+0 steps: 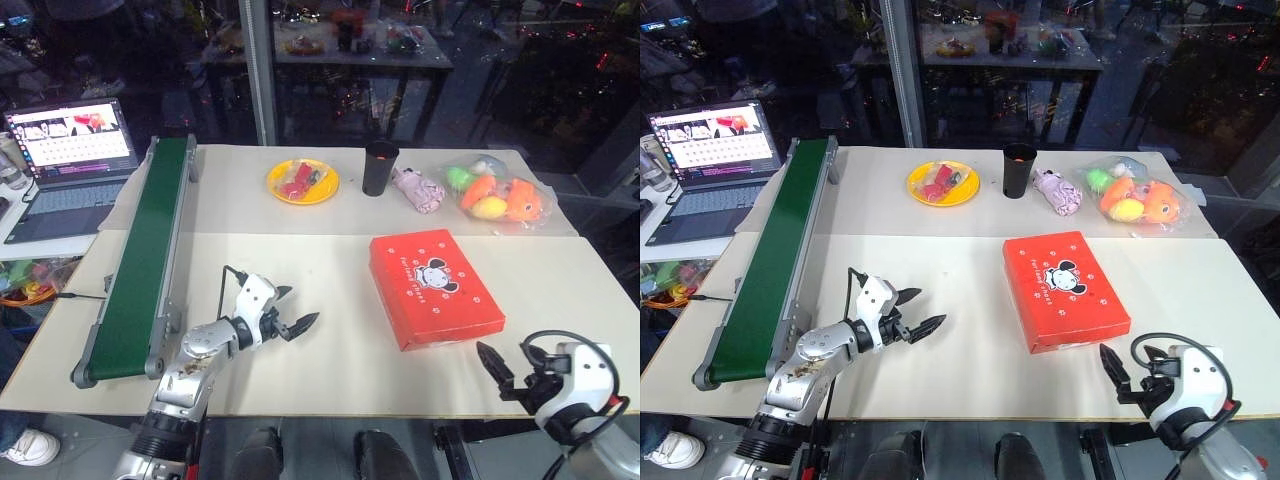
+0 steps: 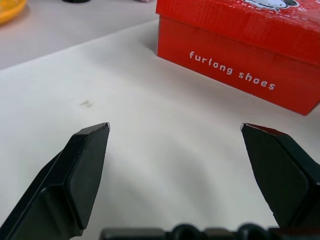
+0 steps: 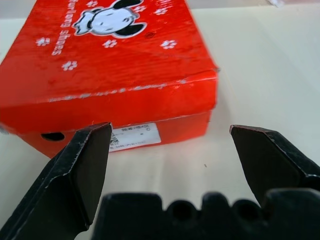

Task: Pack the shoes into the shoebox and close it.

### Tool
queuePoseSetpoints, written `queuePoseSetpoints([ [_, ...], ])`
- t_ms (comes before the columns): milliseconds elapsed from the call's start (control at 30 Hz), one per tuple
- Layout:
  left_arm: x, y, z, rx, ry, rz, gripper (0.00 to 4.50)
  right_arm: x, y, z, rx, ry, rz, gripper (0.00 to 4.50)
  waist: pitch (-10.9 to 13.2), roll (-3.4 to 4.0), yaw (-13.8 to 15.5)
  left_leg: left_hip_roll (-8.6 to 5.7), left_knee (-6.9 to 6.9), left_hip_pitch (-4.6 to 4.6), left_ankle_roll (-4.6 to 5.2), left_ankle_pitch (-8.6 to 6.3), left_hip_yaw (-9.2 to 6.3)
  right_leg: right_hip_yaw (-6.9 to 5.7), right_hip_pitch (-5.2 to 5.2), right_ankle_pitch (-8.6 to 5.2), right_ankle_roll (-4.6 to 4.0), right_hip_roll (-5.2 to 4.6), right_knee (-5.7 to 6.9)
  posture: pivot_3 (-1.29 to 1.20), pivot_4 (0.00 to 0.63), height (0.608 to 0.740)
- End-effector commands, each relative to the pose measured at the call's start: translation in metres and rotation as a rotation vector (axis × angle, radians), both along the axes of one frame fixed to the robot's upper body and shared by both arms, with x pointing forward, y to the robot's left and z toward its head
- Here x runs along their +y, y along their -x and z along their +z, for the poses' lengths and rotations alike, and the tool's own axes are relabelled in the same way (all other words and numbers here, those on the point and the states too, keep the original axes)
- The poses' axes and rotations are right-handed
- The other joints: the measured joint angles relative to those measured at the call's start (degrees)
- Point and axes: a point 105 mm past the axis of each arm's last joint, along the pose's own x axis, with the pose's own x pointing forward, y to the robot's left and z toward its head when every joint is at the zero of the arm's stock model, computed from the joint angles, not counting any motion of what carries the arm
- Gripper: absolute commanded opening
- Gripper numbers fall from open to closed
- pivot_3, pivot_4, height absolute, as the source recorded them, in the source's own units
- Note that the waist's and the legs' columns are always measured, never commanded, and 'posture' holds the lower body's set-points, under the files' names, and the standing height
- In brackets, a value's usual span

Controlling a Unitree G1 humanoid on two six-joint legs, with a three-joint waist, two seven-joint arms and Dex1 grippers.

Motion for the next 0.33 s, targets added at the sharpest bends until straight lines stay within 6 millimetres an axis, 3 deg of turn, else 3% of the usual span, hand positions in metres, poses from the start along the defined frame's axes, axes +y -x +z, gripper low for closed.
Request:
queuePoseSetpoints([
  [33, 0.003, 0.006, -0.007, -0.026, -0.005, 0.019, 4.5, 0.0, -0.001, -0.008, -0.019, 0.027, -0.005, 4.46, 0.0, 0.02, 0.02, 0.0, -0.02, -0.01, -0.01, -0.01, 0.01, -0.01, -0.02, -0.01, -0.01, -0.01, 0.0, 0.0, 0.15, 0.736],
  [333, 0.001, 0.01, -0.014, 0.009, 0.043, 0.029, 4.5, 0.007, -0.015, -0.011, -0.046, 0.035, 0.03, 4.46, -0.02, 0.06, 0.08, 0.01, -0.06, -0.04, -0.08, -0.05, 0.05, -0.05, -0.08, -0.02, -0.03, -0.06, -0.02, 0.0, 0.15, 0.736],
])
